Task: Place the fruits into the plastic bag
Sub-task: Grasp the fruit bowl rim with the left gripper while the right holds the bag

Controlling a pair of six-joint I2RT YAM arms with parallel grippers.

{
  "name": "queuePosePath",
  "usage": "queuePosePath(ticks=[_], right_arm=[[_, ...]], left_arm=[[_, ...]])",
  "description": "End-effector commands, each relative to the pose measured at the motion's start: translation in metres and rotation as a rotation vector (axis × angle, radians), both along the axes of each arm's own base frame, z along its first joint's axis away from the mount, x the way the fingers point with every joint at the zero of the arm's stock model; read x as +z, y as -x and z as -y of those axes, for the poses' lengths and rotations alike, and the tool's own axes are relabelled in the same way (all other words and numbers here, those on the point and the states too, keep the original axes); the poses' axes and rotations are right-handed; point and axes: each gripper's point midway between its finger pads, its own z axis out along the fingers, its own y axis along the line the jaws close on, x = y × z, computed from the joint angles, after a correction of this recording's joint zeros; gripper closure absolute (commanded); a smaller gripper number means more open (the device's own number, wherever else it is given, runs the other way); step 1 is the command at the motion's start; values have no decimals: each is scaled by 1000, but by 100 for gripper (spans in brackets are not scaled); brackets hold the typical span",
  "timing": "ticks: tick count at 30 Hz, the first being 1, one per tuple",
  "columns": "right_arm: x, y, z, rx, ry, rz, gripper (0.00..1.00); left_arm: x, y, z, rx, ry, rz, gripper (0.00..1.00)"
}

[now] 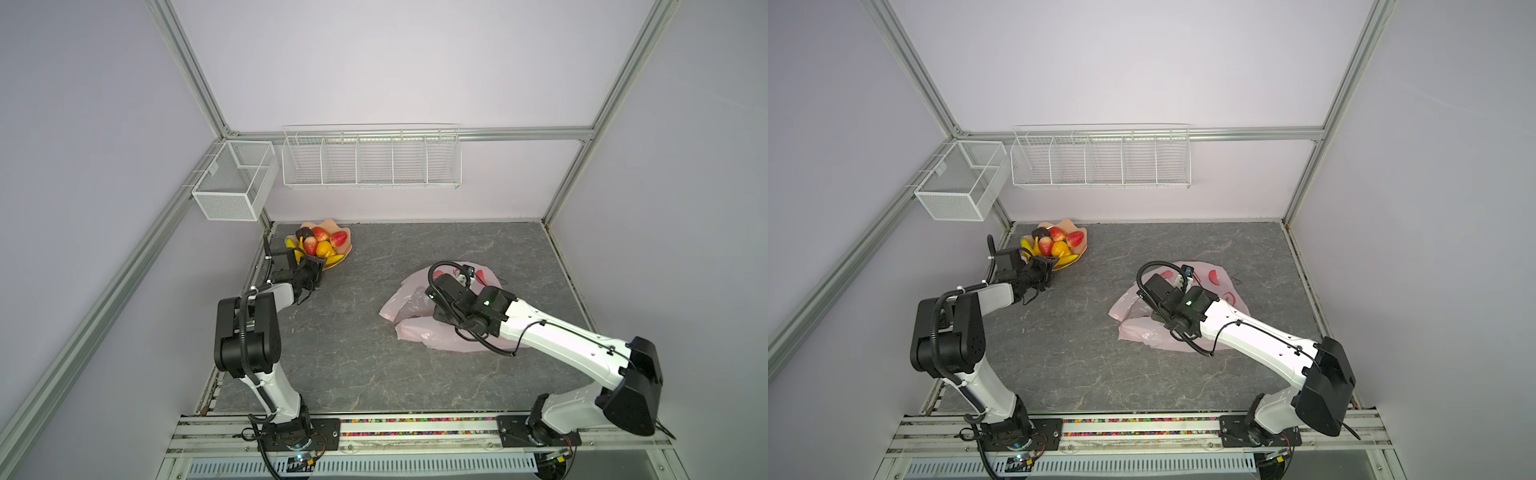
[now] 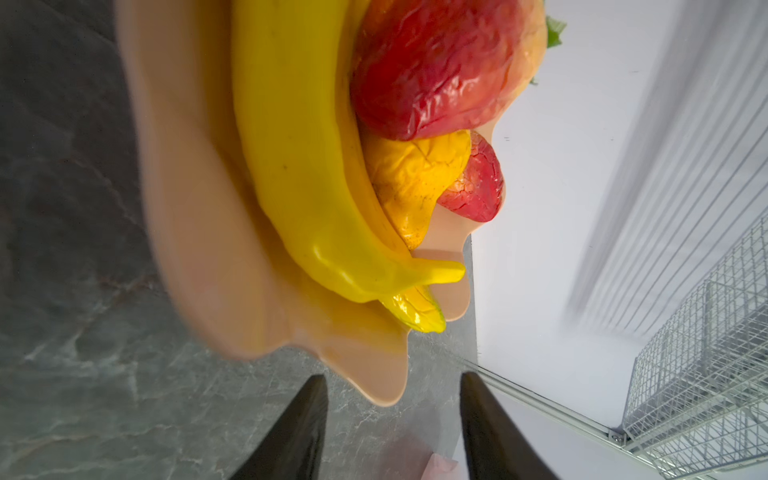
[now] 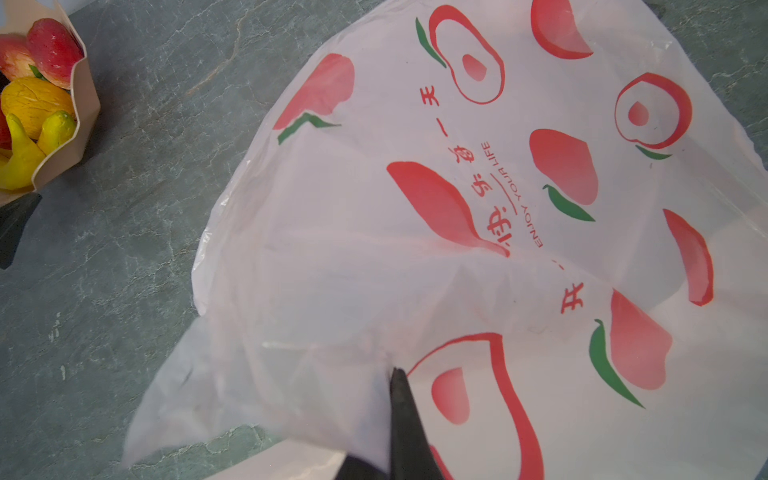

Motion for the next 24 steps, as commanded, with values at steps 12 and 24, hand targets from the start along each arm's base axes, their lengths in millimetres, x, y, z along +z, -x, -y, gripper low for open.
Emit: queuePosePath(ticks=[12, 24], right_arm=[[3, 3, 6, -3, -8, 4, 94], [7, 3, 12, -11, -3, 12, 94]], left_arm=[[-21, -12, 19, 17, 82, -12, 57], [-4, 13, 19, 31, 67, -14, 50]])
